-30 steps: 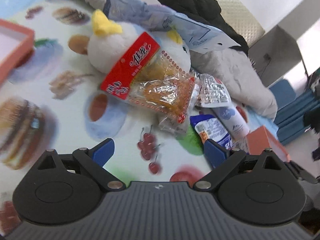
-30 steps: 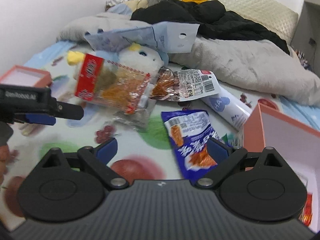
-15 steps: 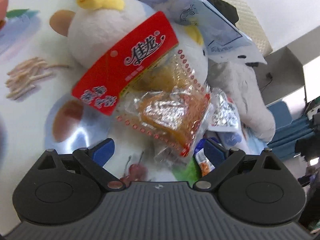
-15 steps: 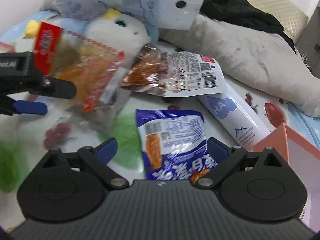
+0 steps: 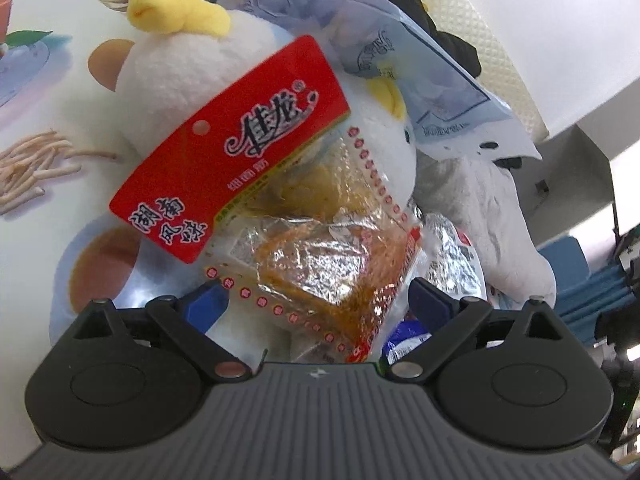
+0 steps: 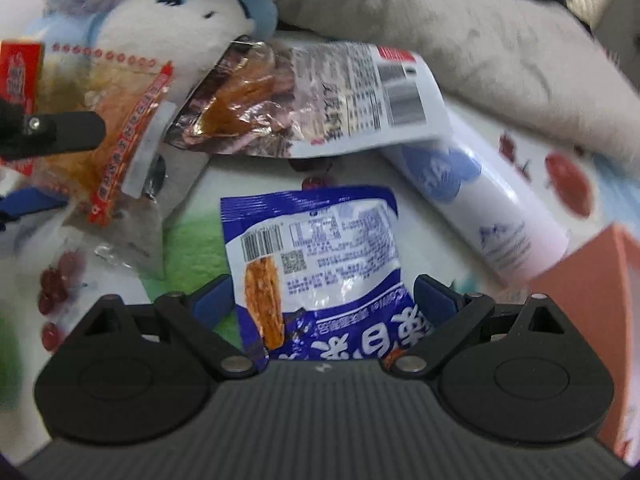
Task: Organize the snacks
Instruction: 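Grasp the red-labelled jerky packet with the left tool while the right tool grasps the blue packet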
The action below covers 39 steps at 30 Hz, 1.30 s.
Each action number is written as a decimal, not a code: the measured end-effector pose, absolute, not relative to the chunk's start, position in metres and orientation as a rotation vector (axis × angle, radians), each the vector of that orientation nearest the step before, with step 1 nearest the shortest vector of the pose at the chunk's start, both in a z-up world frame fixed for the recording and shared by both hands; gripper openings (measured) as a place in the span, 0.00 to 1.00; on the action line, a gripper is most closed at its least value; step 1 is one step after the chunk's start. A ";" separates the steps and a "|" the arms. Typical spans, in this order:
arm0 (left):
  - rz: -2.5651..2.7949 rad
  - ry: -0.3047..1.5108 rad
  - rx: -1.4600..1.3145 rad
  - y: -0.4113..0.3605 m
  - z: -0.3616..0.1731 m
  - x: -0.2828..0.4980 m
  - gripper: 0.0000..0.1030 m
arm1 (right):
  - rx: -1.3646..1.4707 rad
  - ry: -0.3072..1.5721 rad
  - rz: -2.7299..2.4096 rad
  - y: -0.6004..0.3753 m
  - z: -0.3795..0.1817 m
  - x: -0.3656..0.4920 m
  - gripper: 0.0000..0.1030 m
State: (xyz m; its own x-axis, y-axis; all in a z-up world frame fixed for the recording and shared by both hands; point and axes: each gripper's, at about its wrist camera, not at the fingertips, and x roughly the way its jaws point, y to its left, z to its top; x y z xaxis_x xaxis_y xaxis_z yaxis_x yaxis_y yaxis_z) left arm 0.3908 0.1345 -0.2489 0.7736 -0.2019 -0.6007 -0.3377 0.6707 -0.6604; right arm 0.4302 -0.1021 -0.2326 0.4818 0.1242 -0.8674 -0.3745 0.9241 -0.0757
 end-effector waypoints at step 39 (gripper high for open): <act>0.087 0.825 -0.508 0.102 -0.203 0.376 0.27 | -0.211 1.017 0.449 -0.099 -0.204 0.356 0.37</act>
